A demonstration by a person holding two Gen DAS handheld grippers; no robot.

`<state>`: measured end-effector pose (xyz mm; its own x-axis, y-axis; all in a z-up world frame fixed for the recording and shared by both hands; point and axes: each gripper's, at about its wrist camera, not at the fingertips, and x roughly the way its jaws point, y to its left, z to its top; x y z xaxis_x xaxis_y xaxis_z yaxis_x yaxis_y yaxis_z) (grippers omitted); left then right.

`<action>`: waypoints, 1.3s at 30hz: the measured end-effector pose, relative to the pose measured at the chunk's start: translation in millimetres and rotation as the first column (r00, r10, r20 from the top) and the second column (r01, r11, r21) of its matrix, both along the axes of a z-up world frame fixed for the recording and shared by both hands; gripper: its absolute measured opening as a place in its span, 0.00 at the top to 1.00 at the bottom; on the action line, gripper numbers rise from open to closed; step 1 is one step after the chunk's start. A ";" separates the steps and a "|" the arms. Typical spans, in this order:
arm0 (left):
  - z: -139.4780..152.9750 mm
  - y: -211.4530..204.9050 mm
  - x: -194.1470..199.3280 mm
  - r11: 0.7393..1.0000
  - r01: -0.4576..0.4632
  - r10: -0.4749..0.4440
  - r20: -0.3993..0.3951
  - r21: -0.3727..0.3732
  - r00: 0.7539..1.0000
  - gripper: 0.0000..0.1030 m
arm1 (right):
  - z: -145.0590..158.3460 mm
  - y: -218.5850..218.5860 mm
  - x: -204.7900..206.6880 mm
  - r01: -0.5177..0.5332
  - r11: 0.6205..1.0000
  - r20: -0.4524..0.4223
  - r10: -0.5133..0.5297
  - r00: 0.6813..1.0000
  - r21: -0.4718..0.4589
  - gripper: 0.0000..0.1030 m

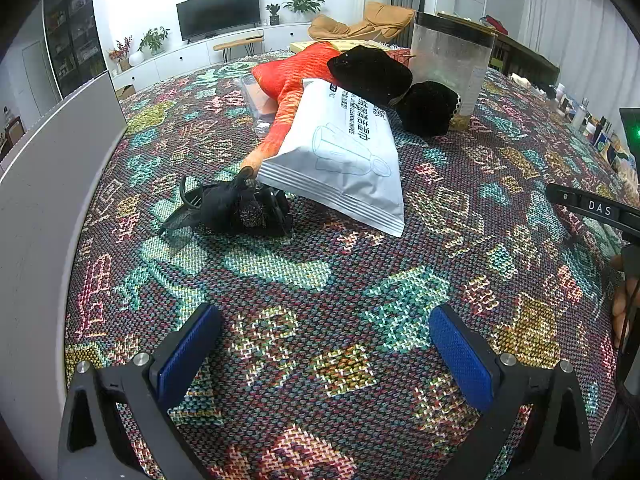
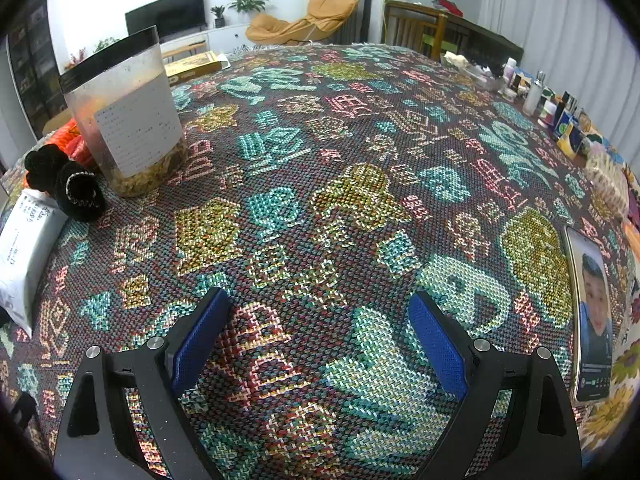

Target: Organize soft objects

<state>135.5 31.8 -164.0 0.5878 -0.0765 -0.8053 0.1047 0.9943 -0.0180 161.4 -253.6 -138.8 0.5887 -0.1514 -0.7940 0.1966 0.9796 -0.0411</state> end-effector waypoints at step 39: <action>47.1 -33.9 88.2 0.983 0.035 -0.035 -0.001 0.181 0.999 0.00 | -0.2 -1.1 0.7 0.000 1.000 0.000 0.000 1.000 0.004 0.10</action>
<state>223.6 -2.1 -117.0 0.5893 0.0494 -0.8064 0.1394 0.9769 0.1617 162.1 -254.7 -139.1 0.5885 -0.1482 -0.7948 0.1966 0.9798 -0.0371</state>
